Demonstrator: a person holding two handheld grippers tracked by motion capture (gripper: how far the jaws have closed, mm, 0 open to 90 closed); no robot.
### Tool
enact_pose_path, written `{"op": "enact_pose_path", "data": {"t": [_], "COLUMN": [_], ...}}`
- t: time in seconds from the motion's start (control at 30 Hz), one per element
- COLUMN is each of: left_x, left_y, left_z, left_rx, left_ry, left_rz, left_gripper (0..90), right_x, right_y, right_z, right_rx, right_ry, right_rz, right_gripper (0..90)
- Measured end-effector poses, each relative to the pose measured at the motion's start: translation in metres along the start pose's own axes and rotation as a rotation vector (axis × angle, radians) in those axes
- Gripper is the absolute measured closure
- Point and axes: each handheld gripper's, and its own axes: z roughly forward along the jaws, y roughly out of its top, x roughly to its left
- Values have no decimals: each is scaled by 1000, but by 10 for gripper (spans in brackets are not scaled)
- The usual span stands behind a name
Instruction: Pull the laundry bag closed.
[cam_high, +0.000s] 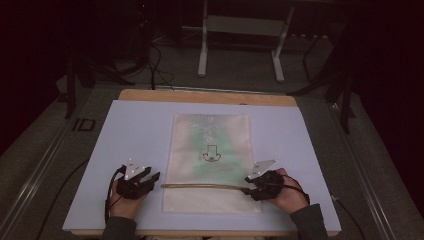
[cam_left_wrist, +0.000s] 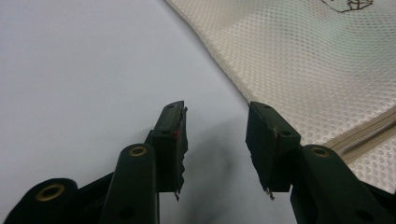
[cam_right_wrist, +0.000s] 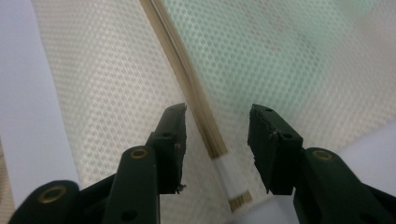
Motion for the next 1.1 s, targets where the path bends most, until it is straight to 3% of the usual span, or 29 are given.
{"op": "enact_pose_path", "data": {"t": [0.27,1.1], "left_x": [0,-1], "left_y": [0,0], "left_z": [0,1], "left_rx": [3,9], "left_ry": [-8,-32], "left_rz": [6,20], "left_gripper": [575,590], "right_x": [3,20], "right_y": [12,50], "right_z": [6,34], "right_rx": [-25,-52], "right_ry": [36,112], "right_rz": [-20,-89], "right_gripper": [632,645]}}
